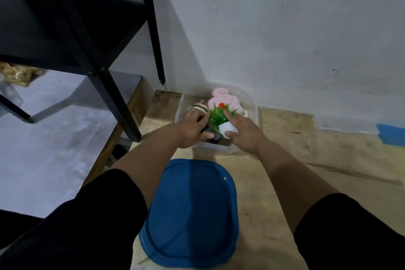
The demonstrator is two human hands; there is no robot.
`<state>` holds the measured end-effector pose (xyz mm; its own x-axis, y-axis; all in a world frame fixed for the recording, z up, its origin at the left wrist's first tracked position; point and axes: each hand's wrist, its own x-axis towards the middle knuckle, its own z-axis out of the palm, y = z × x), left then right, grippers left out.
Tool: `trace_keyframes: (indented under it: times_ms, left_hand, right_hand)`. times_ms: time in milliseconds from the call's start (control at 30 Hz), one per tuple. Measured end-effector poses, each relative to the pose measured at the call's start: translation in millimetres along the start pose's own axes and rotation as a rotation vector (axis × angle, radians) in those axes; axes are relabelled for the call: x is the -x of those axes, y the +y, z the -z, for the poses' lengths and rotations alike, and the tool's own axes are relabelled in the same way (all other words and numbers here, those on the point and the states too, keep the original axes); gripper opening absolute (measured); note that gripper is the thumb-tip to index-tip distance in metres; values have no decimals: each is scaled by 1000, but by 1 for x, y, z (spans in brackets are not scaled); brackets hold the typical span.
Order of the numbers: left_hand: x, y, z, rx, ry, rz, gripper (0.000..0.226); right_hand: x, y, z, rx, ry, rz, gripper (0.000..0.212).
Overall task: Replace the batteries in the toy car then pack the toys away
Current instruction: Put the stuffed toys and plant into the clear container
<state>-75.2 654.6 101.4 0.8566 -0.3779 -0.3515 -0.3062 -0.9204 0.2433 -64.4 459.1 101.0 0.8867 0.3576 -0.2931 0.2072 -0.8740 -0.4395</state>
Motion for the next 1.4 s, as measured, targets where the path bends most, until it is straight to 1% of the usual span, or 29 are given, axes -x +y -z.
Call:
trace_keyframes:
  times_ms: [100,200,267,367,500,600,667,733,800,867,933,1033,1133,1200,1300,1400]
  left_hand:
    - [13,10,-4,-100,55,68,72]
    - [26,23,-11,-127,162,152,75]
    - [31,29,-17,-108,174,197,77]
    - [40,38,-26,-82,104,265,78]
    - [61,51,-39,16,184,308,78]
    - [87,58,-51,90,185,356,77]
    - [107,60,-65,128,173,429,75]
    - [127,62,-82,159,128,558,77]
    - [144,63,-103,219,70,702,81]
    - [159,65,-124,281,29,796,86]
    - [170,68,-142,315,22,807,90]
    - [181,77,-156,289,61,778,101]
    - [191,86,-154,335,90,800,115]
    - [197,92,-146,323,117,796,120]
    - [202,96,-128,302,207,768,123]
    - [199,98,-104,265,302,739,121]
  right_hand:
    - [7,2,-1,130,-30,-22,57]
    - [20,-5,-3,292,-67,-73,63]
    - [30,-9,-5,329,-66,-104,63]
    - [49,-7,-6,326,16,-89,56]
    - [77,-1,-6,317,137,-6,53]
    - [99,-1,-11,264,214,25,52]
    - [113,-1,-24,226,242,44,52]
    - [127,1,-43,204,199,34,53]
    - [140,3,-64,237,50,-29,58]
    - [151,4,-84,281,-112,-89,64]
    - [161,3,-102,321,-213,-119,67]
    - [177,0,-117,331,-240,-81,75]
    - [193,0,-115,285,-202,-51,83]
    - [200,1,-106,274,-145,-25,85]
    - [205,-1,-86,259,-18,29,82]
    - [202,-6,-66,252,145,71,79]
